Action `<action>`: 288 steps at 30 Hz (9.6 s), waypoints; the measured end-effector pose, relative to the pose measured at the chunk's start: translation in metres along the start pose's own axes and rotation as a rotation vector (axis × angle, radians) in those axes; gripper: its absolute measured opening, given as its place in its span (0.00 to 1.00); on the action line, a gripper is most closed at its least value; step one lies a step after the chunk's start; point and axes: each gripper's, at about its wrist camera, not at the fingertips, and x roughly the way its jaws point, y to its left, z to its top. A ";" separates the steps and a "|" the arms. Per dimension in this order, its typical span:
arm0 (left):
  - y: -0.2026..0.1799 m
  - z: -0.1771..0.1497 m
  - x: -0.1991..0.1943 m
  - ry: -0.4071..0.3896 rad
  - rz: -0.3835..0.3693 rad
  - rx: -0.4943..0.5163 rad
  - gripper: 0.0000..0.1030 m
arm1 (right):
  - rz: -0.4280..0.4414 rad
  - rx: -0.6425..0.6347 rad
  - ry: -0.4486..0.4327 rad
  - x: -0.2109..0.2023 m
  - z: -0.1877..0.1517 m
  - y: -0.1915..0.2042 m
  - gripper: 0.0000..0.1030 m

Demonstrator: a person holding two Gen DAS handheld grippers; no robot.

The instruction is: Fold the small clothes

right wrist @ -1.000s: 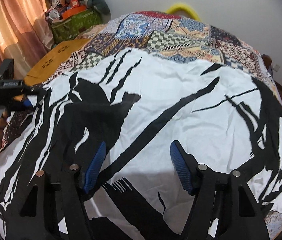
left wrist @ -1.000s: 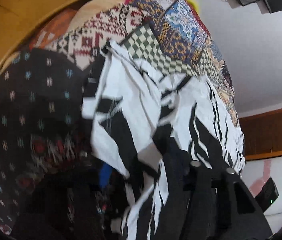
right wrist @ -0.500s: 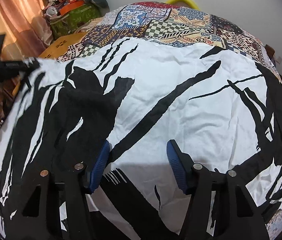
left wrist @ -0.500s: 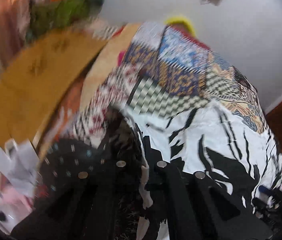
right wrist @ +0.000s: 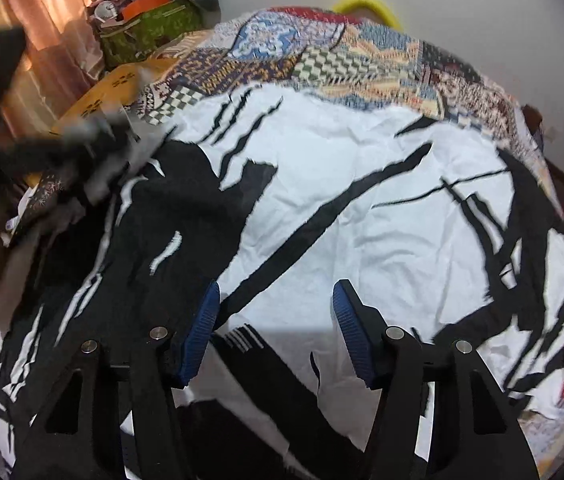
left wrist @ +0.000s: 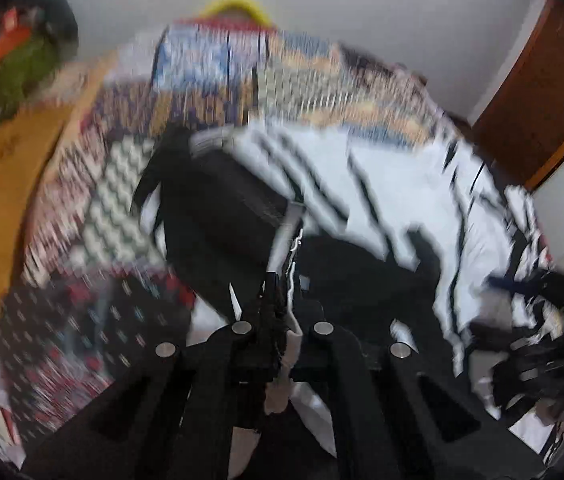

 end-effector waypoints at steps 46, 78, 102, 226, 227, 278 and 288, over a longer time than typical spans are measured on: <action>0.073 -0.036 0.018 -0.011 0.095 -0.145 0.63 | 0.158 -0.054 -0.042 0.103 0.127 0.080 0.04; 0.036 0.005 0.017 0.028 0.101 -0.068 0.59 | 0.014 -0.021 -0.178 0.034 0.112 0.019 0.22; 0.063 -0.003 -0.001 -0.026 0.183 -0.105 0.63 | -0.028 -0.095 -0.022 0.070 0.099 0.021 0.23; -0.199 0.088 0.095 0.031 0.027 0.201 0.21 | 0.054 0.167 -0.120 -0.031 -0.024 -0.150 0.36; -0.200 0.088 0.097 0.030 0.030 0.205 0.16 | 0.054 0.158 -0.114 -0.029 -0.024 -0.149 0.36; -0.125 -0.014 -0.035 -0.030 0.197 0.268 0.70 | -0.042 0.062 -0.114 -0.086 -0.058 -0.099 0.46; -0.026 -0.074 -0.102 -0.033 0.267 0.059 0.80 | 0.009 0.225 -0.112 -0.115 -0.103 -0.105 0.61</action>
